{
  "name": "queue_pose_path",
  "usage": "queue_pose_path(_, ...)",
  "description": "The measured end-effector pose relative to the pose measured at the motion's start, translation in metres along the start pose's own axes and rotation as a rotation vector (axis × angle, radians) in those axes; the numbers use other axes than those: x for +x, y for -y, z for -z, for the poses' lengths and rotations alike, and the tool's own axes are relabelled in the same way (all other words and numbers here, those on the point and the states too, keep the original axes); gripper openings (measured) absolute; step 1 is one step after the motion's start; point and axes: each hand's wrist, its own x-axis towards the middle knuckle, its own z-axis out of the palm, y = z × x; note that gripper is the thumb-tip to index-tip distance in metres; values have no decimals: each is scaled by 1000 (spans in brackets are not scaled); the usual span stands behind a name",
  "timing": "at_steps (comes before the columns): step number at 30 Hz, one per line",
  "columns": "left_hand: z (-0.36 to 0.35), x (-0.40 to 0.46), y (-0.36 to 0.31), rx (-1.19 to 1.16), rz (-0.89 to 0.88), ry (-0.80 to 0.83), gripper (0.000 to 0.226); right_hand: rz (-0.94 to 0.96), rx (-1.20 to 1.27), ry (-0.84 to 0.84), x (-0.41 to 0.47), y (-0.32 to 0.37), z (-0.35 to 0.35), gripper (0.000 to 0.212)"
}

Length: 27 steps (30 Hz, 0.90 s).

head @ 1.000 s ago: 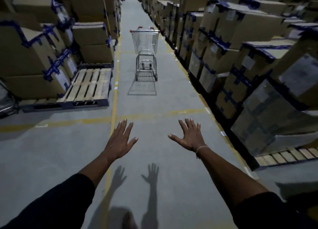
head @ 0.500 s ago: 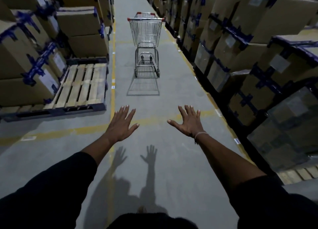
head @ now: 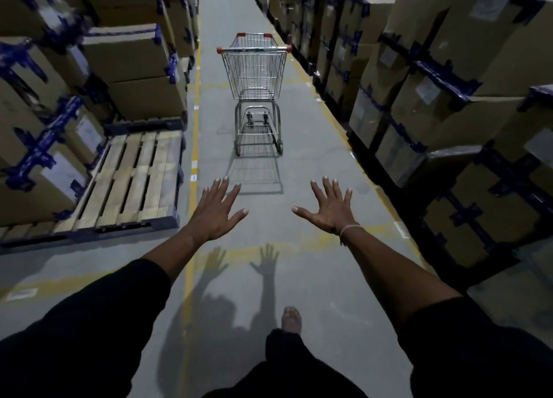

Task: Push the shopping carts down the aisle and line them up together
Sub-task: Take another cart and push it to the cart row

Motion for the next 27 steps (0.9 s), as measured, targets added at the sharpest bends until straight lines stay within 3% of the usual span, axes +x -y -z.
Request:
queue_pose_path(4, 14, 100, 22, -9, 35, -14, 107, 32, -1, 26, 110, -11, 24, 122)
queue_pose_path(10, 44, 235, 48, -4, 104, -57, 83, 95, -44, 36, 258, -19, 71, 122)
queue_pose_path(19, 48, 395, 114, -29, 119, -43, 92, 149, -87, 57, 447, -11, 83, 112)
queue_pose_path(24, 57, 515, 176, -36, 133, -57, 90, 138, -75, 43, 572, 0, 77, 114)
queue_pose_path(27, 74, 580, 212, -41, 143, -5, 85, 128, -62, 72, 640, 15, 79, 128)
